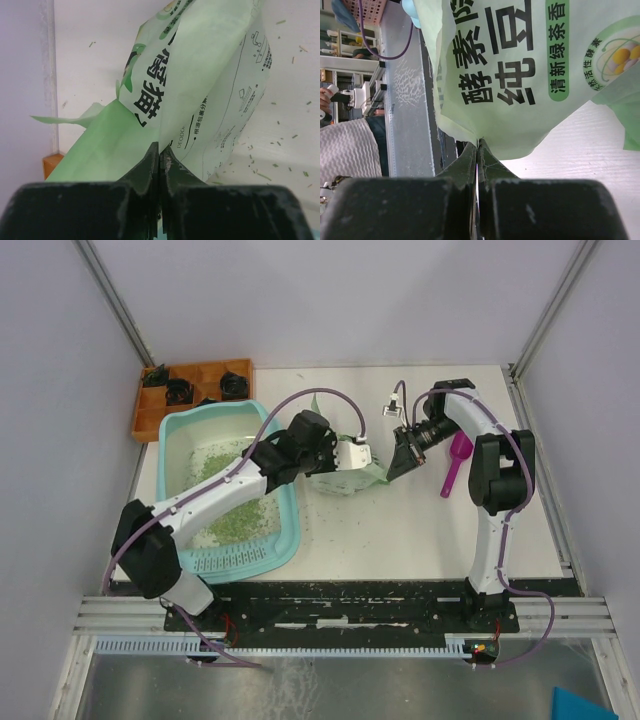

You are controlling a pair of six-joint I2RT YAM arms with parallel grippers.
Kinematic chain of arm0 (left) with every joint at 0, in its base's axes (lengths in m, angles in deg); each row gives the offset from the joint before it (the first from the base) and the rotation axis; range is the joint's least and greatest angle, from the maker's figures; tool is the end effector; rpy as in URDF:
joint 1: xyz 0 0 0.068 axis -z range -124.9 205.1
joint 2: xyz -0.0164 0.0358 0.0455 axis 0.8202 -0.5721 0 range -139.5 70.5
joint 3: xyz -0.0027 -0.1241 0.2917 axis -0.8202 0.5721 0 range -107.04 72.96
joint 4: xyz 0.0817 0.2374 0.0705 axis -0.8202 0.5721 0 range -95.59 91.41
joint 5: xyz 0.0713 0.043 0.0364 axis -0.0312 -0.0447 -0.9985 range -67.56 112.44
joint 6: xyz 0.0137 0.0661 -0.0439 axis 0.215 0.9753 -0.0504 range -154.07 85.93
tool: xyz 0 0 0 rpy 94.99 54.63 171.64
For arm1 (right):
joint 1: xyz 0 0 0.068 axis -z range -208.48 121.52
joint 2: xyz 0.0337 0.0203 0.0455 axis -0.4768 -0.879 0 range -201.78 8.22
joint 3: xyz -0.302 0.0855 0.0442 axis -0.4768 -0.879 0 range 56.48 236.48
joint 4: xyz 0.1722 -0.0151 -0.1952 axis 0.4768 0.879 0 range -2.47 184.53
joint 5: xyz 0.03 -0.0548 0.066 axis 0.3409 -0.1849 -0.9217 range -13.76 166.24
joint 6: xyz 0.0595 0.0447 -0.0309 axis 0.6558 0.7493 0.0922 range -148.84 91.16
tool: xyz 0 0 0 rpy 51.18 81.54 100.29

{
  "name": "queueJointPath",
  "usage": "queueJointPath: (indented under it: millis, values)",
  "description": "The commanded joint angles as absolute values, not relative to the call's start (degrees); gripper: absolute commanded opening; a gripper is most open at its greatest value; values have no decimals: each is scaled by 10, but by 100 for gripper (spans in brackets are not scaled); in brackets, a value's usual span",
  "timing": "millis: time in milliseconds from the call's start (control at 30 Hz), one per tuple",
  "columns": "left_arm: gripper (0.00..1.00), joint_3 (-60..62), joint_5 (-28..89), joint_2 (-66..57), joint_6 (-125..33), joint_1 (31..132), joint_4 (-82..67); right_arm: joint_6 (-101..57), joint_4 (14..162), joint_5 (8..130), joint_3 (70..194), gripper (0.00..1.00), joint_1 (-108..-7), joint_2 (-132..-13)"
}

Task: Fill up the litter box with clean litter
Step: Close the cat litter bag at the center of the board.

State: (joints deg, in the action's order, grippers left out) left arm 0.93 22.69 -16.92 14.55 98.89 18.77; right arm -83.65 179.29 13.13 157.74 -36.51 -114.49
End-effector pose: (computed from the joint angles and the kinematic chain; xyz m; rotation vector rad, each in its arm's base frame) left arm 0.2654 -0.2547 0.3240 1.6364 1.5657 0.0398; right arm 0.3822 0.1167 0.2434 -1.0539 2.3419 1.6441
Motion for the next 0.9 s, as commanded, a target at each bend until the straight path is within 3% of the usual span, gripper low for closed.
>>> queueJointPath:
  millis: [0, 433, 533, 667, 867]
  values:
    - [3, -40, 227, -186, 148, 985, 208, -828, 1883, 148, 1618, 2, -370, -1128]
    - [3, -165, 249, -223, 43, 965, 318, -763, 1740, 273, 1732, 34, -316, -1044]
    - [3, -189, 266, -234, 8, 954, 378, -790, 1647, 255, 1652, 40, -309, -975]
    - [3, -211, 276, -260, -32, 944, 434, -783, 1461, 223, 1452, 42, -314, -843]
    - [3, -258, 328, -295, -89, 914, 464, -771, 1207, 331, 1224, 42, -397, -696]
